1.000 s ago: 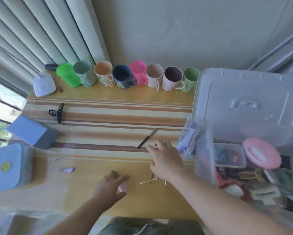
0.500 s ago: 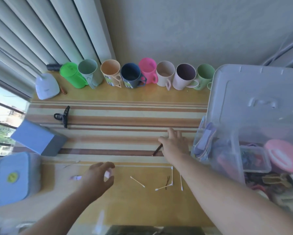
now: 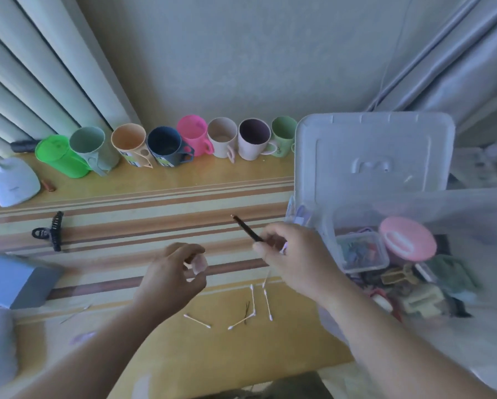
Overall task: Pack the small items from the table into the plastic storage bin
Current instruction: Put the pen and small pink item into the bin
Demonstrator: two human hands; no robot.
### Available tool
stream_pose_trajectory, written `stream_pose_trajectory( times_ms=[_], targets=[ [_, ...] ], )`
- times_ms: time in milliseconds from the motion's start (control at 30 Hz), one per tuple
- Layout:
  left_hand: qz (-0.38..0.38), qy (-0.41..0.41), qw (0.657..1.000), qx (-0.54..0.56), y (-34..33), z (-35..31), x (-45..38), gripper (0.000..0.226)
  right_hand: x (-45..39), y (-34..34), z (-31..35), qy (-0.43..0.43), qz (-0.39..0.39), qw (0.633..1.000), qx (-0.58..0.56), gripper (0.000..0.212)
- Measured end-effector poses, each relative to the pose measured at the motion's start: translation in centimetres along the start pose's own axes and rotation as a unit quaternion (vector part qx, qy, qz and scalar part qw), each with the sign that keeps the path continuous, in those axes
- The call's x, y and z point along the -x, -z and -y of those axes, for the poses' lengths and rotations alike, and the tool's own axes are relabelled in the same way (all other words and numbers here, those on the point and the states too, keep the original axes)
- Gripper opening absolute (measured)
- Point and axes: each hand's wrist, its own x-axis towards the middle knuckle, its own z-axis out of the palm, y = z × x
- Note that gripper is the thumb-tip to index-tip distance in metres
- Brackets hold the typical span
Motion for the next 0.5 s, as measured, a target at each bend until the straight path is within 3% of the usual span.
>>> stream_pose_trajectory(
  times_ms=[100,167,233,300,400,500],
  targets=[
    [-0.01,-0.054,0.998,0.018,-1.5,-5.3,-1.3,0.042,1.8,7.2,-3.3,-0.024,-0.137,0.99,0.031,0.009],
    [-0.025,-0.09,0.995,0.029,-2.7,-8.7,-1.8,0.041,2.9,10.6,-7.4,-0.093,-0.169,0.979,0.06,0.007],
    [-0.031,-0.123,0.991,0.041,-4.0,-11.7,-2.0,0.042,4.0,12.1,-11.4,-0.156,-0.155,0.969,0.109,0.008],
    [-0.026,-0.158,0.986,0.036,-5.6,-14.3,-2.0,0.042,4.9,11.8,-14.0,-0.183,-0.089,0.965,0.168,0.015],
    [-0.012,-0.188,0.982,0.016,-7.9,-17.1,-1.9,0.042,5.3,9.5,-15.5,-0.154,0.001,0.953,0.262,0.03],
    [-0.018,-0.188,0.982,-0.011,-9.6,-19.1,-1.8,0.043,5.0,7.5,-16.0,-0.124,-0.003,0.969,0.213,0.051]
  ],
)
